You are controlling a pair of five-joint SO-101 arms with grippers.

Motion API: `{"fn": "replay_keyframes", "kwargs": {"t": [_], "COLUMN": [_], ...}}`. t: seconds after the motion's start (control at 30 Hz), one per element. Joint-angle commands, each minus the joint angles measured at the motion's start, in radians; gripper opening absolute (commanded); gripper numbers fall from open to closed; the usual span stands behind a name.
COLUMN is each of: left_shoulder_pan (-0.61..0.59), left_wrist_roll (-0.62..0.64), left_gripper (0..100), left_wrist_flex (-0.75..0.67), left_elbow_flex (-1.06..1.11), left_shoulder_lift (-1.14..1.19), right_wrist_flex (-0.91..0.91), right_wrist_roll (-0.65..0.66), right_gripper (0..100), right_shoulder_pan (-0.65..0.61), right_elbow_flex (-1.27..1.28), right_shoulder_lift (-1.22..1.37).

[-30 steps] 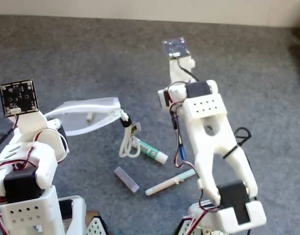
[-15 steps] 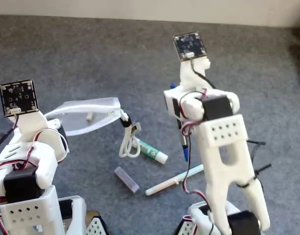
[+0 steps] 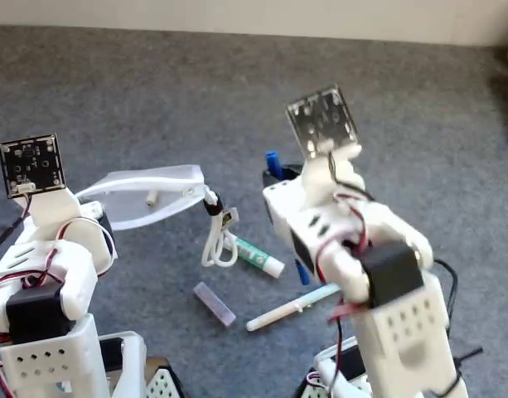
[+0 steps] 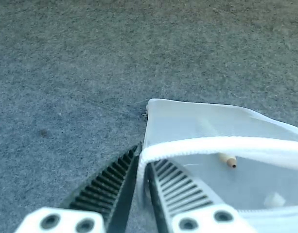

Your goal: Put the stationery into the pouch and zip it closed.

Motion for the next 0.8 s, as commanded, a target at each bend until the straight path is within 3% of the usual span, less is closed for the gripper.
{"fn": "replay_keyframes", "kwargs": {"t": [0.0,0.77], "left_shoulder_pan": [-0.012,-0.012], "left_wrist_roll": [0.011,0.011], "left_gripper": [1,1], "left_wrist_flex": [-0.023,-0.023], "left_elbow_flex": [-0.002,-0.002], "left_shoulder_lift": [0.021,0.022], "right_wrist_flex": [-0.048,-0.414], "right_wrist_roll": [-0.009,-0.002], "right_gripper": [0.5,0.5], "right_shoulder_pan": [-0.054,-0.318], "right_elbow_flex": [-0.007,-0.007], "right_shoulder_lift": [-0.087,-0.165]}}
